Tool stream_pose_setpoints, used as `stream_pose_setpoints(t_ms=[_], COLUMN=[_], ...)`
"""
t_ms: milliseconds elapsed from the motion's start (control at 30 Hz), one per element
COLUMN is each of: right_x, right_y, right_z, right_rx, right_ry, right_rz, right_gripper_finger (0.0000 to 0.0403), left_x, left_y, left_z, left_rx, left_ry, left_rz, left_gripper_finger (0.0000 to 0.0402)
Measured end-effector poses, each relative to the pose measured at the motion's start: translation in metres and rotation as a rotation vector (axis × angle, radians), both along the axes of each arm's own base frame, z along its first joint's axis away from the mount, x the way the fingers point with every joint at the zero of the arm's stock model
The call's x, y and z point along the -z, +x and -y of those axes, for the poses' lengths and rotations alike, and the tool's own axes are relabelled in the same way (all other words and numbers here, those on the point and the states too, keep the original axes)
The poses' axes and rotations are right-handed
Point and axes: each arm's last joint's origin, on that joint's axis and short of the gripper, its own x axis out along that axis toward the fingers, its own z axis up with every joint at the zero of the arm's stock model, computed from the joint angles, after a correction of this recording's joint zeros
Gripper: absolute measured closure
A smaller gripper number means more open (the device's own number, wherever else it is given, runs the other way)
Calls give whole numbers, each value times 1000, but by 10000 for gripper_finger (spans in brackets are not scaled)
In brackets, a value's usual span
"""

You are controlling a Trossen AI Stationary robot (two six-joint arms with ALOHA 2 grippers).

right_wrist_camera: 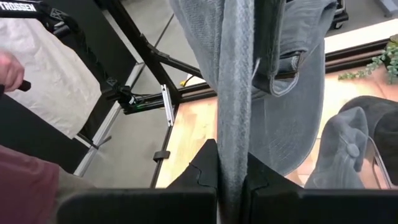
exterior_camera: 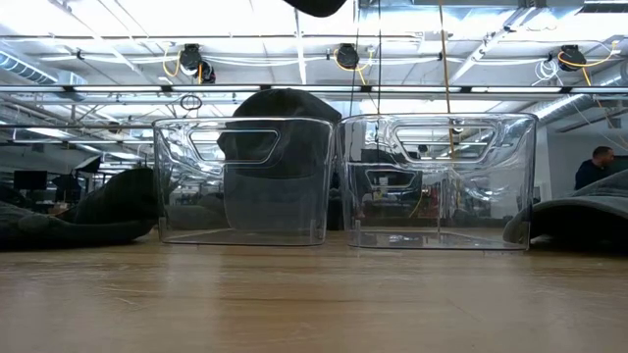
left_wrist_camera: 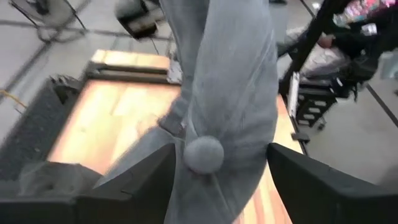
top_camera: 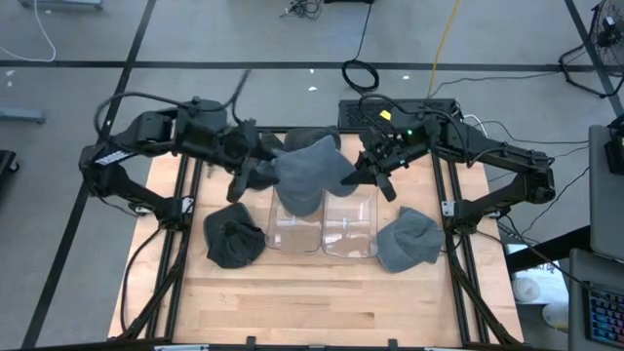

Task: Pick & Place hat
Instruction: Put the bottom gray cap into the left transparent bin

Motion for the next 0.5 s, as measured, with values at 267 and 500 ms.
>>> stream_pose_setpoints(t_ms=[267,500], right_x=[0,0], right_y=[0,0], right_z=[0,0], right_rx=[0,-1], right_ry=[-1,-2], right_rz=[1,1], right_gripper_finger=[403,403], left_x=[4,2], left_y=[16,17], left_z=[4,5], left_rx=[64,58], left_ry=[-59,-75], left_rz=[6,31], left_gripper_finger=[147,227])
